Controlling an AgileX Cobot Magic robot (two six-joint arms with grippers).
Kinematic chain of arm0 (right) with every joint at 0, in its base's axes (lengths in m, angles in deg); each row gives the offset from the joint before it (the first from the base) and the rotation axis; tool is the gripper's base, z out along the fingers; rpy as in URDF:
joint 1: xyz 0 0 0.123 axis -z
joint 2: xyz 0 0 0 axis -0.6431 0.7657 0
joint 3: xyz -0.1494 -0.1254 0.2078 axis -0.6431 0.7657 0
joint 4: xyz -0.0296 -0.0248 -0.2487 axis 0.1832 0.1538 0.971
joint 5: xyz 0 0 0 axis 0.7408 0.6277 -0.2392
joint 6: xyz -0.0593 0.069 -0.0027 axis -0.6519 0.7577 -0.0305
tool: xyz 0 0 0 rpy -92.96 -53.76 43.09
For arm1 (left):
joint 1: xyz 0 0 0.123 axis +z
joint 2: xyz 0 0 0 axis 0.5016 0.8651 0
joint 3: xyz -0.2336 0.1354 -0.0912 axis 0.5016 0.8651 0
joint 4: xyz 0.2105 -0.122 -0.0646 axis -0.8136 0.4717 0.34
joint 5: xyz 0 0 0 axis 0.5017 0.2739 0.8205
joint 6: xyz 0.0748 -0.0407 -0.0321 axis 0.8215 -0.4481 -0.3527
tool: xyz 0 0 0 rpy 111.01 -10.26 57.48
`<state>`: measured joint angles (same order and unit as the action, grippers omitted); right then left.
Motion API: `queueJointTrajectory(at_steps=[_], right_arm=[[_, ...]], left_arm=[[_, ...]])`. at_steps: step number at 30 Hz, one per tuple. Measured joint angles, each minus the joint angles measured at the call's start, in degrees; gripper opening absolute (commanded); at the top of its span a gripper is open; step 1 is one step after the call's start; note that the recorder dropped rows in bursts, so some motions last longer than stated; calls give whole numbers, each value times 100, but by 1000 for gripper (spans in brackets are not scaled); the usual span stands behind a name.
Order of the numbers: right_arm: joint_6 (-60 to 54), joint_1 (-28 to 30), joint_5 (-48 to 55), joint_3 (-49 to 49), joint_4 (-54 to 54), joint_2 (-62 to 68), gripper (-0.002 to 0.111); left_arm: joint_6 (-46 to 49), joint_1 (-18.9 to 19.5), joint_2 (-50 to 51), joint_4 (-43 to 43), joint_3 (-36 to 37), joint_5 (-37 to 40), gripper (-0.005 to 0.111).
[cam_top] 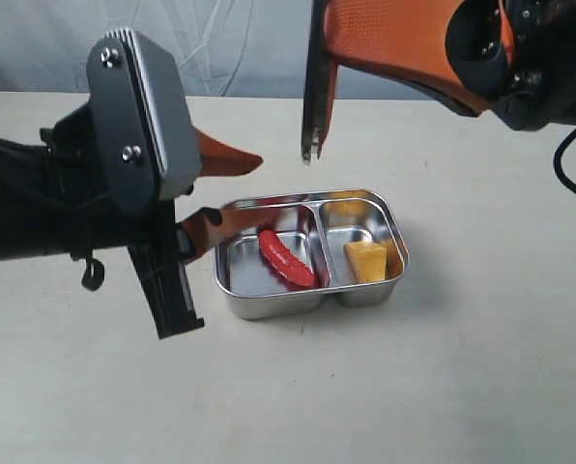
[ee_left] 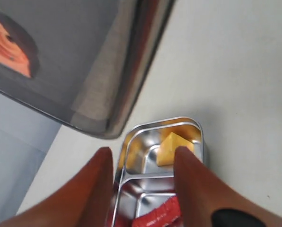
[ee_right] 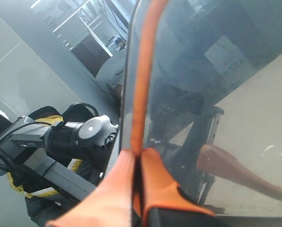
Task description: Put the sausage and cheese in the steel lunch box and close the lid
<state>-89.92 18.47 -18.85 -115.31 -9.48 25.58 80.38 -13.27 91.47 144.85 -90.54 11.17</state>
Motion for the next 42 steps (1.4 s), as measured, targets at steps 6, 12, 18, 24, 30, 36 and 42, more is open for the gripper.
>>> queueJointTrajectory(at_steps=[6, 12, 18, 24, 30, 36, 42], right_arm=[[169, 0, 0, -321, 0, 0, -1], [910, -12, -24, -523, 0, 0, -1], [1028, -733, -785, -773, 0, 0, -1], [1233, -865, -1316, -855, 0, 0, -1], [1371, -901, -1415, -855, 0, 0, -1], [1459, -1176, -1594, -865, 0, 0, -1], [1532, -1356, -1870, -888, -55, 0, -1]], left_arm=[[0, -10, 0, 0, -275, 106, 41], [0, -10, 2, 106, -307, 55, 41], [0, -10, 187, 391, -404, -50, 41], [0, -10, 248, 928, -408, -110, 41], [0, -10, 256, 1386, -524, -147, 41], [0, -10, 256, 1503, -688, -135, 35], [0, -10, 256, 1503, -698, -122, 21]])
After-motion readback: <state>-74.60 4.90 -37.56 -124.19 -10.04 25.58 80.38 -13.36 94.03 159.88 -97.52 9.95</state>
